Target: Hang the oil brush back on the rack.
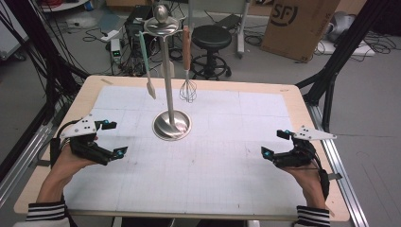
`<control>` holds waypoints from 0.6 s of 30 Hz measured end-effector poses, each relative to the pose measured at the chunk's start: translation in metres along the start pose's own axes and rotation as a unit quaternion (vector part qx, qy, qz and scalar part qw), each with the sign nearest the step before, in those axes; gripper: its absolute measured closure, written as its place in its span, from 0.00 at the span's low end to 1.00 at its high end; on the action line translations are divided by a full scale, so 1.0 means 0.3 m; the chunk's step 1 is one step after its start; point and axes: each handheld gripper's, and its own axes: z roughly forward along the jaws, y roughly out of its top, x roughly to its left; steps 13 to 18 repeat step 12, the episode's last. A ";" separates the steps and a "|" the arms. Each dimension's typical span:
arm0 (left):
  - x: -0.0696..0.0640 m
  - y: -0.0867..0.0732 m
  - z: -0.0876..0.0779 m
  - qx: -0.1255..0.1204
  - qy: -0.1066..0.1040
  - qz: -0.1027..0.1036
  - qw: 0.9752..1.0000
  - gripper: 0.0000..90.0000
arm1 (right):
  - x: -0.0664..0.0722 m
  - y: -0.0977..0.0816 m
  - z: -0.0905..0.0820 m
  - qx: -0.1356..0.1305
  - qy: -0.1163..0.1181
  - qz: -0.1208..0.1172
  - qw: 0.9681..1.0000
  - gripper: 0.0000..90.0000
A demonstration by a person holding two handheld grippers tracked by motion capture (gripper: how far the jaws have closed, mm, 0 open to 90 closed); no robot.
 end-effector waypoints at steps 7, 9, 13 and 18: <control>0.010 -0.051 0.010 0.000 0.001 -0.013 1.000 0.02 | 0.013 0.001 -0.002 0.000 0.003 -0.006 1.000 0.00; 0.009 -0.049 0.001 -0.010 0.003 -0.016 1.000 0.02 | 0.015 0.002 -0.001 -0.001 0.002 -0.005 1.000 0.00; 0.004 -0.047 -0.005 -0.014 0.002 -0.015 1.000 0.02 | 0.020 0.004 -0.004 -0.003 0.003 -0.006 1.000 0.00; 0.004 -0.047 -0.005 -0.014 0.002 -0.015 1.000 0.02 | 0.020 0.004 -0.004 -0.003 0.003 -0.006 1.000 0.00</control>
